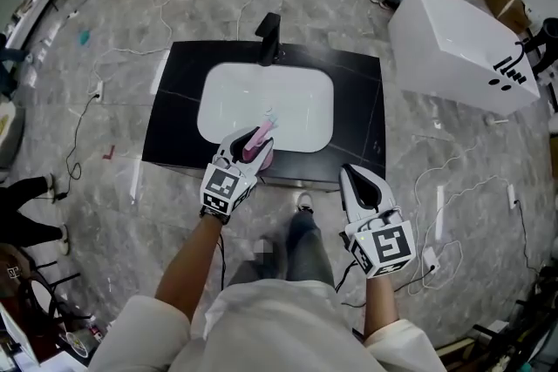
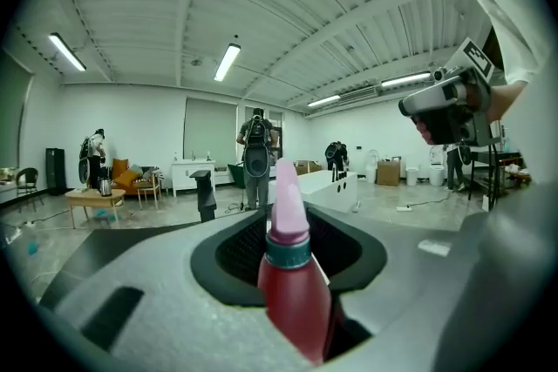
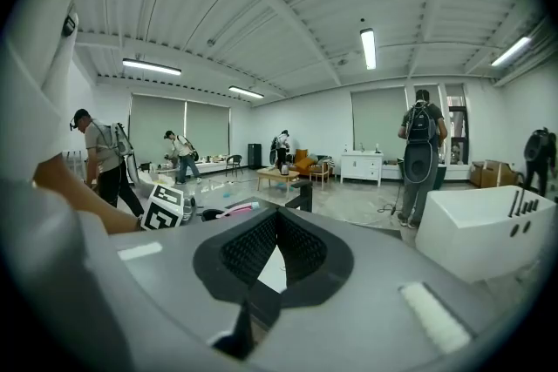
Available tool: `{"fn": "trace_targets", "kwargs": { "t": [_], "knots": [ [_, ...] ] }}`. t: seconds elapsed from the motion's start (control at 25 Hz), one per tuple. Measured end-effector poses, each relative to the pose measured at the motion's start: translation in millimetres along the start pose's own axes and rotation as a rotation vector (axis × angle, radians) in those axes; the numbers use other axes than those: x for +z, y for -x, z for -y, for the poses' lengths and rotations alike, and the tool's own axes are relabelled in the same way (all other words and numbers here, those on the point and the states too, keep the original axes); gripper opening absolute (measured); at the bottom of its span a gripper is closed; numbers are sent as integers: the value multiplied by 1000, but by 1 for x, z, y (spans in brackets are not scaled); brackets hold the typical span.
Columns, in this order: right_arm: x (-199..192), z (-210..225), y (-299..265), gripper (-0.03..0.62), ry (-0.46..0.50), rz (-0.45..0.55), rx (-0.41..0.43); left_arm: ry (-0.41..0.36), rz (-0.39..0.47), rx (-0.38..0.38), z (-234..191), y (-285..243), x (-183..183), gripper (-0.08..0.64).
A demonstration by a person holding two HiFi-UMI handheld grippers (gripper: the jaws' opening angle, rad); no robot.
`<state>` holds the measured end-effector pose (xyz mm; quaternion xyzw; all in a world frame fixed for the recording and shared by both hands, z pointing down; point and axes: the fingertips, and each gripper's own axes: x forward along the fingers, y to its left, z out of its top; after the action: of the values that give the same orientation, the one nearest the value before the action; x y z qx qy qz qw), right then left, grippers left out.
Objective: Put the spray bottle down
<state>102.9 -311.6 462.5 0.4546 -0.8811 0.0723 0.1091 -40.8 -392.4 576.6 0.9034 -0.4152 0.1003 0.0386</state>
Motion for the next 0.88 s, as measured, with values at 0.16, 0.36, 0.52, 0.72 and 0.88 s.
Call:
{"fn": "trace_targets", "kwargs": {
  "t": [0.16, 0.36, 0.52, 0.72, 0.88],
  "knots": [
    [-9, 7, -3, 9, -10, -19, -15, 11, -27, -6, -1, -7, -16, 150],
    [-18, 13, -7, 8, -32, -37, -28, 18, -31, -8, -5, -11, -24, 150],
    [-21, 13, -8, 8, -28, -47, -28, 21, -23, -23, -2, -10, -25, 152],
    [-19, 14, -8, 8, -26, -47, -31, 26, -27, -22, -2, -10, -26, 153],
    [-17, 14, -5, 9, -28, -44, -38, 43, -25, -26, -1, -9, -23, 164]
  ]
}}
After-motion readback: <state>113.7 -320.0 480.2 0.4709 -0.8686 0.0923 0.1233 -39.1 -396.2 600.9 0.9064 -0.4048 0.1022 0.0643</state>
